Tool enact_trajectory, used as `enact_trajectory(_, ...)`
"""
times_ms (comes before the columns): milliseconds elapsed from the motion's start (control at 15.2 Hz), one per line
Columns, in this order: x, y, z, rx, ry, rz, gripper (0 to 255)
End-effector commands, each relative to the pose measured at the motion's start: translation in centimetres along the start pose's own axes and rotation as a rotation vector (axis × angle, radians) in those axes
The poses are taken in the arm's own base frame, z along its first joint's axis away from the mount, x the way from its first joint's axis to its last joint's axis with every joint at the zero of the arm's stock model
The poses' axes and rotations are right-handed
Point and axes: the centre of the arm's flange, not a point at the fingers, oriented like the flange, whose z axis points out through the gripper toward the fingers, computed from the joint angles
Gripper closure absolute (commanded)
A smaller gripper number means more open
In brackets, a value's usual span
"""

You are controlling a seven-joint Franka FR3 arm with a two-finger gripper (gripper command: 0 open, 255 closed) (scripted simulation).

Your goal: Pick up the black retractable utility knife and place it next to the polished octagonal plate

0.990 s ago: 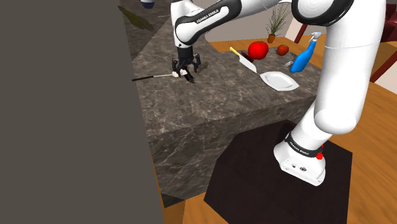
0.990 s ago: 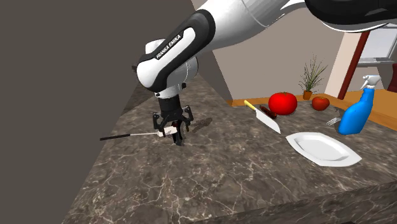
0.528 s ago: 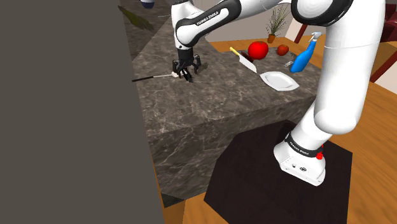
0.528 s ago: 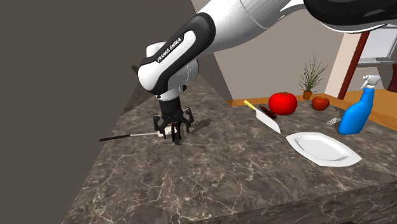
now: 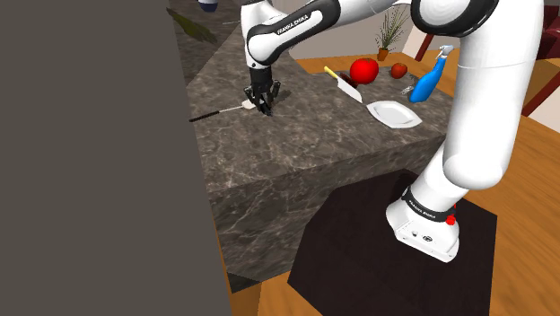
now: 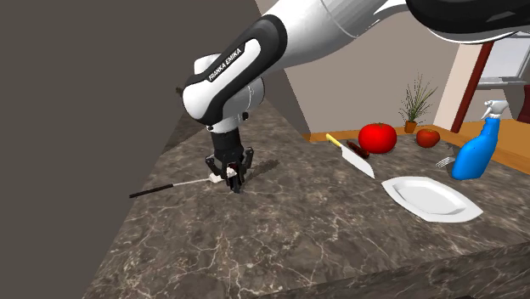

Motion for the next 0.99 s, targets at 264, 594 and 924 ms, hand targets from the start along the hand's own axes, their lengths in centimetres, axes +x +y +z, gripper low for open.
enact_trajectory(264,0.0,0.4,-0.6,-0.005,-0.004,0.004,255)
enact_trajectory(594,-0.1,0.7,-3.2,-0.005,-0.004,0.004,255)
enact_trajectory(924,-0.2,1.0,-5.9,-0.005,-0.004,0.004,255)
